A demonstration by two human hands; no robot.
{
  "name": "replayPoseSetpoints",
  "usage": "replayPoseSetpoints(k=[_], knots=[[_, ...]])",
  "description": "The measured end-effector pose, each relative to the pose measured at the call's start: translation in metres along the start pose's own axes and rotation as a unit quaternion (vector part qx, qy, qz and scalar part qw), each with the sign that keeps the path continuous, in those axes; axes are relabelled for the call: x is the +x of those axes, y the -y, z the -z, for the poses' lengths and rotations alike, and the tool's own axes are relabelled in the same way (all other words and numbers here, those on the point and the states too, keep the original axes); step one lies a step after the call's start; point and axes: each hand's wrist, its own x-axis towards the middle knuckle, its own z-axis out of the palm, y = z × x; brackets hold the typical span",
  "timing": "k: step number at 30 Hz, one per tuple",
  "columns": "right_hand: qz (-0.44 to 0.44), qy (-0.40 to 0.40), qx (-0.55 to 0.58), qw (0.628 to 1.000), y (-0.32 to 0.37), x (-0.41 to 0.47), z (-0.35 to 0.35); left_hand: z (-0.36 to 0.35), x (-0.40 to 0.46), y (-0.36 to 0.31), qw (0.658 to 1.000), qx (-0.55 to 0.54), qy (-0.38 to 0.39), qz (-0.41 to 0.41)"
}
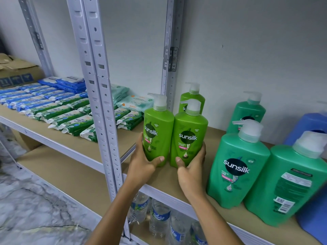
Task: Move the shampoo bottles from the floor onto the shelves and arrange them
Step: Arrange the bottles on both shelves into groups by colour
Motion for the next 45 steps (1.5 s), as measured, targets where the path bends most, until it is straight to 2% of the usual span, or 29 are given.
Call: replayPoseSetpoints(k=[4,10,22,37,45], knots=[[0.010,0.000,0.005,1.000,0.001,0.001,0.000,-0.002,0.000,0.003,0.999,-0.011,-0.034,0.025],[-0.015,-0.010,-0.045,0.999,0.007,0.000,0.006,-0.004,-0.004,-0.006,0.997,0.033,-0.072,0.007],[0.036,-0.017,-0.091,0.995,0.010,-0.036,0.021,0.008,-0.022,-0.004,0.995,0.063,-0.071,-0.007],[0.044,0.002,-0.079,0.996,0.016,-0.057,0.035,0.012,-0.034,-0.006,0.997,0.023,-0.067,-0.025],[0.057,-0.015,-0.107,0.993,0.013,-0.057,0.033,0.013,-0.035,-0.005,0.997,0.016,-0.064,-0.034]])
